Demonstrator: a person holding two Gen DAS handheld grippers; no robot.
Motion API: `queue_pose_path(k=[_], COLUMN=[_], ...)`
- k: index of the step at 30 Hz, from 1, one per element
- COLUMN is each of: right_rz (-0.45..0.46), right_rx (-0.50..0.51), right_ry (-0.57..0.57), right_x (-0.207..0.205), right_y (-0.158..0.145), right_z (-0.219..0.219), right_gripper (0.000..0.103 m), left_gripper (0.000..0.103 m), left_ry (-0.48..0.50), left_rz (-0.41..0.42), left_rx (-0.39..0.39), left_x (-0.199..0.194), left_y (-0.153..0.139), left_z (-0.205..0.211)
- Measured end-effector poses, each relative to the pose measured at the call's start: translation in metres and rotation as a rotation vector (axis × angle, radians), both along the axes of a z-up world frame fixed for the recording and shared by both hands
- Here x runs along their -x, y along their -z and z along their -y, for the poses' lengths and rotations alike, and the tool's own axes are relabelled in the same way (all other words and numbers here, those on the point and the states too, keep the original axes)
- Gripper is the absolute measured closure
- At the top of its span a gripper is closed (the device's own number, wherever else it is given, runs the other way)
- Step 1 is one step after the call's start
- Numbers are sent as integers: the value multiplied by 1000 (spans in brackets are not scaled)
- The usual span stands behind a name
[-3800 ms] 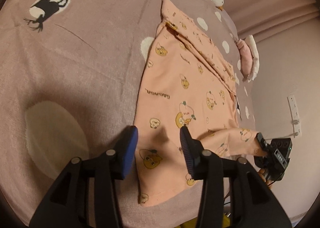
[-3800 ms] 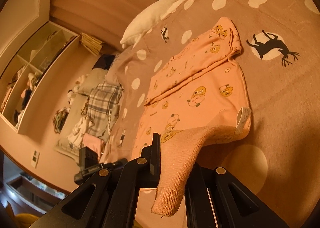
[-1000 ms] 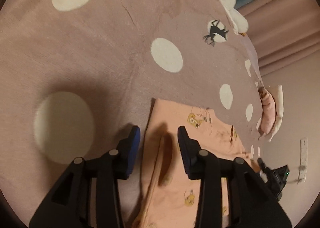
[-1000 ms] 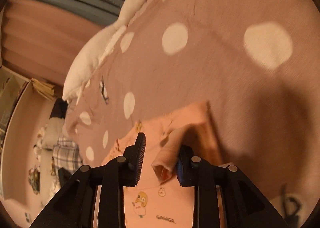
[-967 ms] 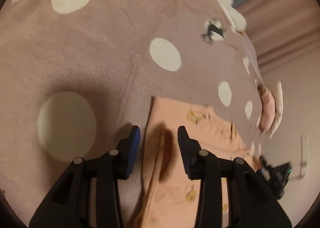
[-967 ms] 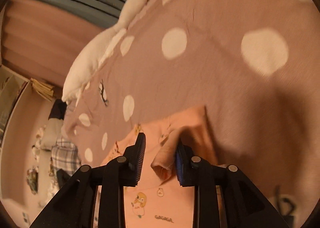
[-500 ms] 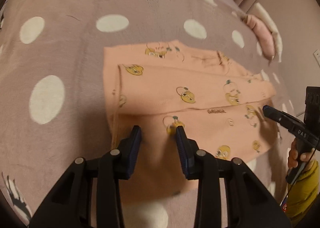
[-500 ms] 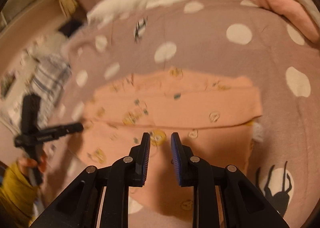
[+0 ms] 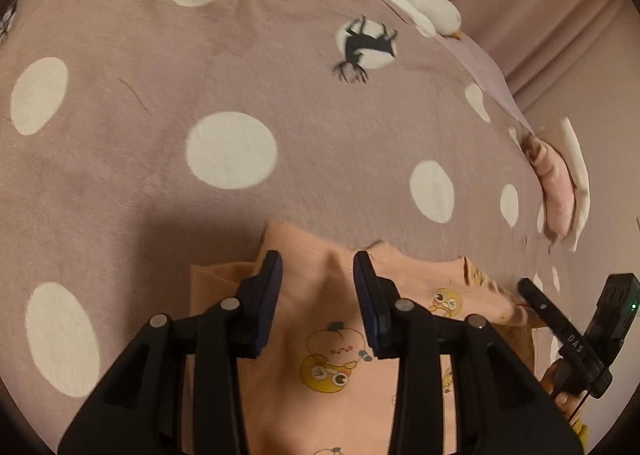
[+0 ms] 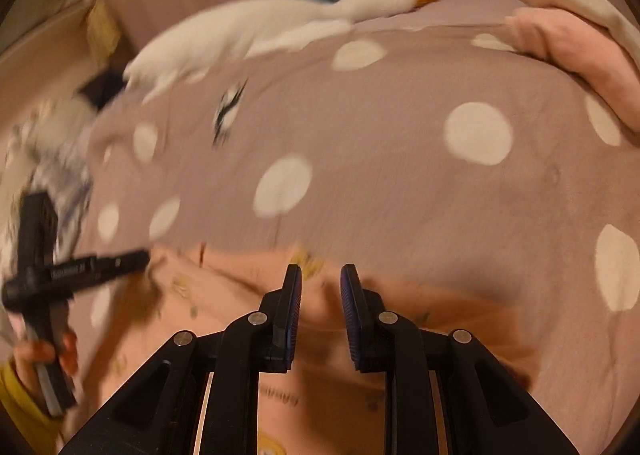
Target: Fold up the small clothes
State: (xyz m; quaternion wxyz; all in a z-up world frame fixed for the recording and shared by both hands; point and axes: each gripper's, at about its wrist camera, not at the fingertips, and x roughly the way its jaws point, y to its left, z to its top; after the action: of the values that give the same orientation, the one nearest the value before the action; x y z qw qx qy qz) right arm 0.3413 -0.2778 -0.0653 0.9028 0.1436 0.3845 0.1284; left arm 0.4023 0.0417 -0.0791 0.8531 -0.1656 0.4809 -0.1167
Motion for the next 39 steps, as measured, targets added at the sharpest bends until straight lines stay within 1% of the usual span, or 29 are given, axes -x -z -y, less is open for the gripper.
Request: queue_pose_path(k=[1, 3, 4, 6, 7, 8, 10, 11, 12, 14, 15, 16, 18, 19, 21, 22, 23, 25, 28, 30, 33, 34, 35, 36, 37, 39], right_rz=[6, 60, 87, 92, 72, 42, -20, -61, -100, -158, -161, -153, -134, -118, -64, -57, -61, -85, -112, -154, -180, -175, -162, -137, -99, -63], right_rx=[-8, 0, 3, -21, -42, -39, 27, 53, 79, 107, 102, 102, 88, 82, 67, 53, 35, -22, -108, -153, -119, -134, -139, -115, -69, 2], right_ry=[14, 28, 15, -39, -97, -139, -181, -195, -191, -146, -127, -92, 21, 53, 105, 114, 115, 124, 151, 140, 117, 100, 83, 65, 26, -19], right_x=[1, 14, 24, 36, 42, 44, 43, 37, 31, 13, 7, 2, -7, -6, 0, 2, 1, 1, 2, 0, -9, -10, -9, -7, -4, 3], right_y=[-3, -15, -20, -25, -25, -22, -11, -3, 6, 22, 26, 27, 21, 16, 1, -4, -5, -6, 2, 13, 24, 24, 22, 18, 11, 0], right_z=[2, 9, 12, 10, 8, 5, -7, -12, -14, -12, -9, -5, 10, 15, 31, 39, 46, 67, 90, 87, 72, 70, 68, 62, 53, 40], right_gripper=[80, 80, 80, 80, 80, 80, 80, 80, 80, 80, 83, 96, 97, 97, 96, 91, 81, 70, 69, 69, 69, 69, 70, 77, 96, 96], left_gripper=[67, 67, 67, 67, 67, 67, 67, 67, 67, 67, 67, 67, 67, 67, 67, 67, 67, 67, 67, 67, 66, 66, 67, 67, 66, 66], left_ry=[0, 26, 46, 95, 114, 130, 169, 184, 189, 184, 165, 149, 119, 113, 123, 134, 141, 156, 166, 171, 181, 181, 180, 178, 177, 173], left_rz=[9, 39, 45, 47, 45, 43, 27, 18, 8, -15, -13, -13, -18, -17, -5, 6, 10, 17, 23, 16, -2, -6, -8, -9, -9, -7], left_rx=[-9, -42, -65, -87, -94, -100, -116, -143, -174, -175, -160, -145, -115, -111, -131, -154, -161, -150, -154, -157, -160, -165, -169, -168, -165, -162], left_x=[5, 14, 21, 35, 42, 48, 54, 54, 52, 44, 39, 37, 34, 35, 39, 42, 45, 48, 51, 53, 54, 54, 54, 54, 54, 54], left_y=[-5, -11, -13, -10, -6, -1, 9, 15, 21, 28, 29, 28, 26, 24, 19, 17, 14, 11, 10, 14, 20, 22, 24, 25, 26, 26], left_z=[-3, -6, -6, -6, -7, -7, -2, 1, 4, 5, 4, 1, -5, -6, -6, -4, -4, -4, -2, 0, 4, 5, 5, 4, 4, 3])
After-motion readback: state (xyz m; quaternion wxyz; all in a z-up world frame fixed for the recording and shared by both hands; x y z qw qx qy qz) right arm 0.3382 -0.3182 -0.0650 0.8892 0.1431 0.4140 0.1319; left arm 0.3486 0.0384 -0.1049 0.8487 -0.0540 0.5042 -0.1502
